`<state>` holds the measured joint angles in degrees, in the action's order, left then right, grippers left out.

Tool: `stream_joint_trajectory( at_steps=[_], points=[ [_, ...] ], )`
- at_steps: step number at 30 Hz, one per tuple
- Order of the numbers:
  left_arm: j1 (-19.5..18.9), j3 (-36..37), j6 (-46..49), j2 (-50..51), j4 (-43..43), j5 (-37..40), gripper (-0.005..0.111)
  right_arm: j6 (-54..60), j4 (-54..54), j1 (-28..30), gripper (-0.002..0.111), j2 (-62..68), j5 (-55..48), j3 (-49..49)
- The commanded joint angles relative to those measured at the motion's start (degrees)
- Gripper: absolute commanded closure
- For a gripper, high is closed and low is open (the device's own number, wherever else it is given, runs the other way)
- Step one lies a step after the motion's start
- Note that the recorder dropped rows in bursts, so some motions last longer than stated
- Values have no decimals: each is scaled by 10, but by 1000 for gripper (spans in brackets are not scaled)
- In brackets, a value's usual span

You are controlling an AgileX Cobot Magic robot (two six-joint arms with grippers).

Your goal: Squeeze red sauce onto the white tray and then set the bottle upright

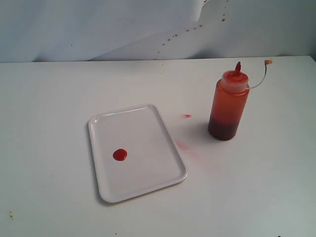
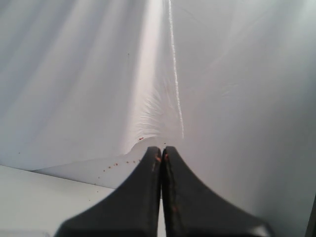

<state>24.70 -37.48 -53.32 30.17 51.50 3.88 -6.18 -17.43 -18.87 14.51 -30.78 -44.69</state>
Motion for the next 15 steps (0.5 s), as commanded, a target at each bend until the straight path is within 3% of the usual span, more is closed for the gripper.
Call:
stream_joint_trajectory(
  at_steps=[1, 5, 10, 15],
  points=[
    [-52, 41, -9, -41, -46, 15, 106, -3, -2, 0, 108, -2, 0, 0],
    [-100, 97, -10, -93, -69, -7, 106, -3, -2, 0, 108, -2, 0, 0],
    [-180, 166, -11, -162, -83, -118, 106, -3, -2, 0, 108, -2, 0, 0],
    [-215, 208, -15, -205, -83, -131, 106, -3, -2, 0, 108, -2, 0, 0]
  ],
)
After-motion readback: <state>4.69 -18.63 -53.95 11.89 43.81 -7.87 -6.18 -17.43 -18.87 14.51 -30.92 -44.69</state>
